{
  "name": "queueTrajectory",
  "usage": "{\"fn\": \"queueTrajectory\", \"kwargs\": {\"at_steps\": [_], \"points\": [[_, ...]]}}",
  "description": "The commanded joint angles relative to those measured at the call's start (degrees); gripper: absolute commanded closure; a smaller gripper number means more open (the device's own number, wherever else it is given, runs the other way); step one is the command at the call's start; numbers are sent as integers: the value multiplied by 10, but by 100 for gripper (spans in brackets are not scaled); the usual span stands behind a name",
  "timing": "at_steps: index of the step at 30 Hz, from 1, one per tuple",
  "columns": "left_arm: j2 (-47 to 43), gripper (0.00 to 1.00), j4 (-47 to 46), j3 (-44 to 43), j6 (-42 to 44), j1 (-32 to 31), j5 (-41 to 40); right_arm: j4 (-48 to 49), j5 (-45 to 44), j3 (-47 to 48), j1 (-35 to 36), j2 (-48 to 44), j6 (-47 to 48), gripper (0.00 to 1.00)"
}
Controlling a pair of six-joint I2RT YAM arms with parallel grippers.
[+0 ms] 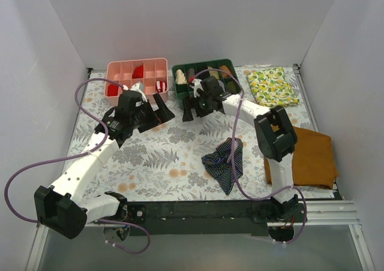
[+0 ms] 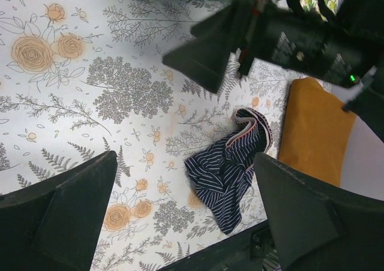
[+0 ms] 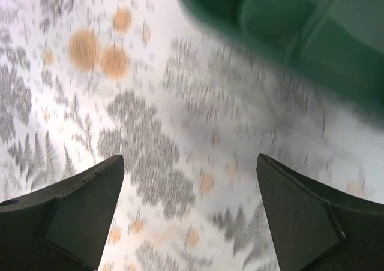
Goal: Roll the underwear
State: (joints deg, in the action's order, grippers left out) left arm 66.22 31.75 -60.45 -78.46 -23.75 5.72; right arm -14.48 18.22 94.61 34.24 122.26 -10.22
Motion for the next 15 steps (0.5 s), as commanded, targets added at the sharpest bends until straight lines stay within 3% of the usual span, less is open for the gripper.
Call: {"fn": "queueTrajectory", "kwargs": {"at_steps": [1,8,15], "points": [[-20,2,4,17,6,-2,-7,17,-38,-149,-1,-154,8,1],[-8,2,-19,50,11,-2,32,-66,-177,-368,-2,-414,-75,1],[14,2,-37,77,23,-2,96,-186,-317,-485,-2,-560,-230,2]]}}
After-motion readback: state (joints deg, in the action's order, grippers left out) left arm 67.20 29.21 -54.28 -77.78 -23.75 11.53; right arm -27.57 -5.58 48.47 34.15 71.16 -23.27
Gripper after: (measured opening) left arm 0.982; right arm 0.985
